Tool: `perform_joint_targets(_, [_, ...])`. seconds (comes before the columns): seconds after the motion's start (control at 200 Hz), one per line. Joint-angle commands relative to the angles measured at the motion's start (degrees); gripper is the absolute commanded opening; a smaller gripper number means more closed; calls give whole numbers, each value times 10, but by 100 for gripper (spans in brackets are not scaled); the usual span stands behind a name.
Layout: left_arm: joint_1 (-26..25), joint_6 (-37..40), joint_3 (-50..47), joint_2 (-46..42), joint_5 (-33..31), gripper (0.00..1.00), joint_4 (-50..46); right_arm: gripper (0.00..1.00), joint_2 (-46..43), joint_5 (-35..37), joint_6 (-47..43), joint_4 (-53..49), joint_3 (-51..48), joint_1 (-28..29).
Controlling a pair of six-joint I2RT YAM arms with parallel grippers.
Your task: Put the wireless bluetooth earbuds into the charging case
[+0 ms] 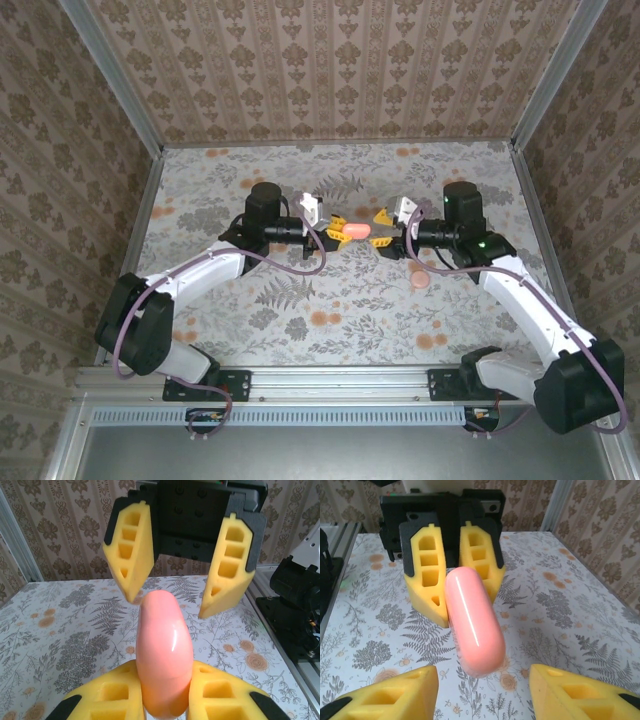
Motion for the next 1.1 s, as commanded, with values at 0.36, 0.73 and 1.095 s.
perform_joint_targets(0.36, [2,-12,-2,-16,5,14,25,44,61,-19,-48,20,45,32])
perform_joint_targets(0.73, [2,-16,-6,-15,2,14,24,28,67,-25,-60,13,52,34])
perform_joint_targets(1.095, [2,1,-12,-25,-25,47,2,21,72,-13,-92,-42,69,33])
